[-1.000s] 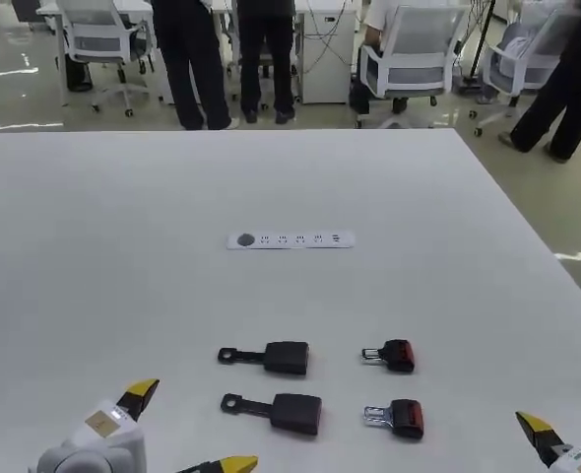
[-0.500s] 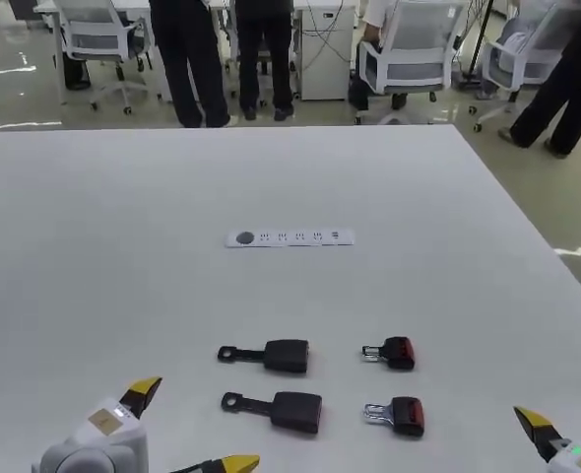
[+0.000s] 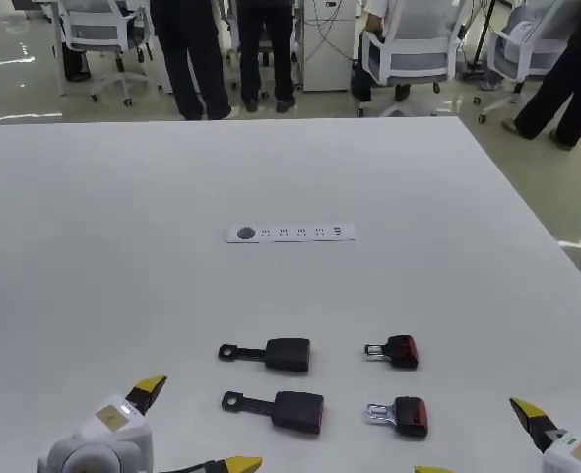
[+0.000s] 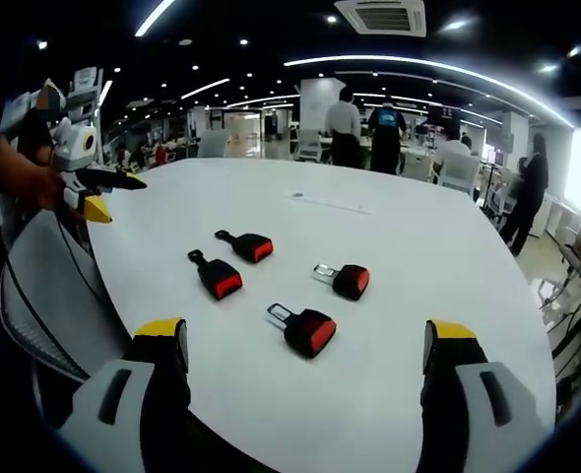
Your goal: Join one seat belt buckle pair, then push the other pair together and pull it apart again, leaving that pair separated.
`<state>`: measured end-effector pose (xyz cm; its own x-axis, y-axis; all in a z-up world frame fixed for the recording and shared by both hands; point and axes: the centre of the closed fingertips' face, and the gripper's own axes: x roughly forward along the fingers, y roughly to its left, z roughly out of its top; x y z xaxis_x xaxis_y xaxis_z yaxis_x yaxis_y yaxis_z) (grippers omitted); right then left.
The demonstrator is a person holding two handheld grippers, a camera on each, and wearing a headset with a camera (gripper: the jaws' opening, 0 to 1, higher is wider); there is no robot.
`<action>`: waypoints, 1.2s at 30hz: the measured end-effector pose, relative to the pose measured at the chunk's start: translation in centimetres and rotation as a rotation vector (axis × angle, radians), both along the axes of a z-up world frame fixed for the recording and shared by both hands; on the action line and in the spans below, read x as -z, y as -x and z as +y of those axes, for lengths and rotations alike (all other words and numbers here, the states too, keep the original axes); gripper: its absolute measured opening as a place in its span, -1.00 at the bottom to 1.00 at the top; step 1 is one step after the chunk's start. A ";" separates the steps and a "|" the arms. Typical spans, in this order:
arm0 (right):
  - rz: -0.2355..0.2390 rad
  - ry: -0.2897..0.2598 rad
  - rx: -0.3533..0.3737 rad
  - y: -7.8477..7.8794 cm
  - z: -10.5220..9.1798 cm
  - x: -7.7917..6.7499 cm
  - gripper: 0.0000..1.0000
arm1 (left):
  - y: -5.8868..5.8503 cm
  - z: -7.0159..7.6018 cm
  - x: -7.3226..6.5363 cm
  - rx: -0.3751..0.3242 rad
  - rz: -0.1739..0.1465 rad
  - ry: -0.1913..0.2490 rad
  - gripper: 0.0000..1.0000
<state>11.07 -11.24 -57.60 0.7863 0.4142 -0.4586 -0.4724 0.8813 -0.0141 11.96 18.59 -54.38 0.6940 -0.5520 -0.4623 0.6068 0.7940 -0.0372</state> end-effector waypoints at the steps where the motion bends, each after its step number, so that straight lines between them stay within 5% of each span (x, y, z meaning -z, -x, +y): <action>1: 0.001 0.000 -0.001 -0.1 0.0 0.1 0.99 | -0.1 0.0 0.1 0.003 0.001 -0.001 1.00; 22: 0.069 0.011 -0.076 -3.1 1.6 2.4 0.96 | -2.6 -2.2 2.7 0.126 0.054 -0.051 0.97; 36: 0.130 0.028 -0.181 -5.1 2.7 4.4 0.87 | -3.7 -3.9 4.8 0.236 0.122 -0.087 0.79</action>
